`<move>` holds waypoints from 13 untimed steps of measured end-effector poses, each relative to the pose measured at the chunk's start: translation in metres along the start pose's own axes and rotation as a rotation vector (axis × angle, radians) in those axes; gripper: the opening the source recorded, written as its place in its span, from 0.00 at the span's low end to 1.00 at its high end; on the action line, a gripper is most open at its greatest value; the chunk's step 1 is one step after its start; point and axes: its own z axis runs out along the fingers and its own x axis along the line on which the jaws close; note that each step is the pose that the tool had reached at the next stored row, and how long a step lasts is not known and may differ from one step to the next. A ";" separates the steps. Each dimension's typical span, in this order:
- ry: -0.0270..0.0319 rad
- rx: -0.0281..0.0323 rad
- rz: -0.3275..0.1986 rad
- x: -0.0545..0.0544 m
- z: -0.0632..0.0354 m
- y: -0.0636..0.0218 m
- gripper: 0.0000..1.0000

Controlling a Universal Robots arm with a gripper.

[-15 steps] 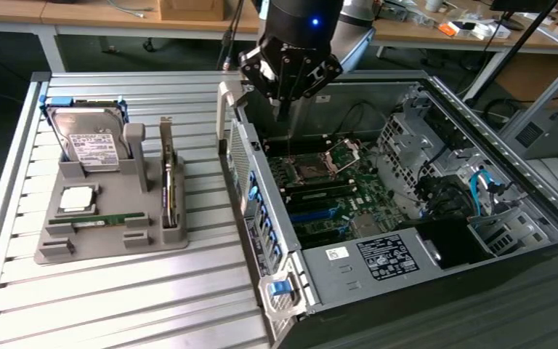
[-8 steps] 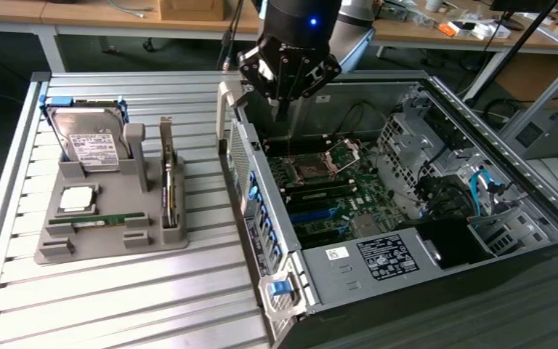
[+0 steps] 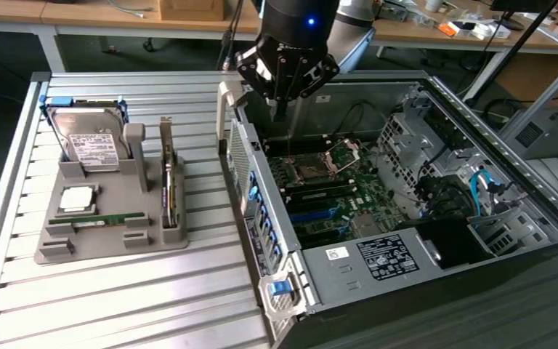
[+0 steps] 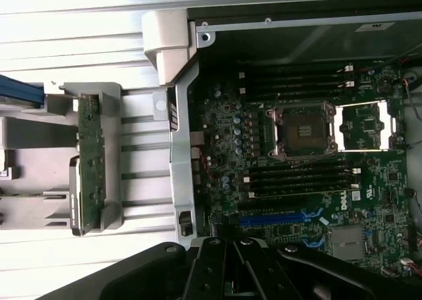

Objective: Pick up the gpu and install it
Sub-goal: 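Reach for the gpu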

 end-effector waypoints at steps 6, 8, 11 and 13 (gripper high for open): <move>0.0000 0.0000 0.000 0.003 -0.0001 -0.0002 0.11; 0.0000 0.0000 0.000 0.003 -0.0001 -0.0003 0.11; 0.0000 0.0000 0.000 0.004 -0.0001 -0.0003 0.11; 0.0000 -0.0001 0.000 0.005 -0.0001 -0.0004 0.11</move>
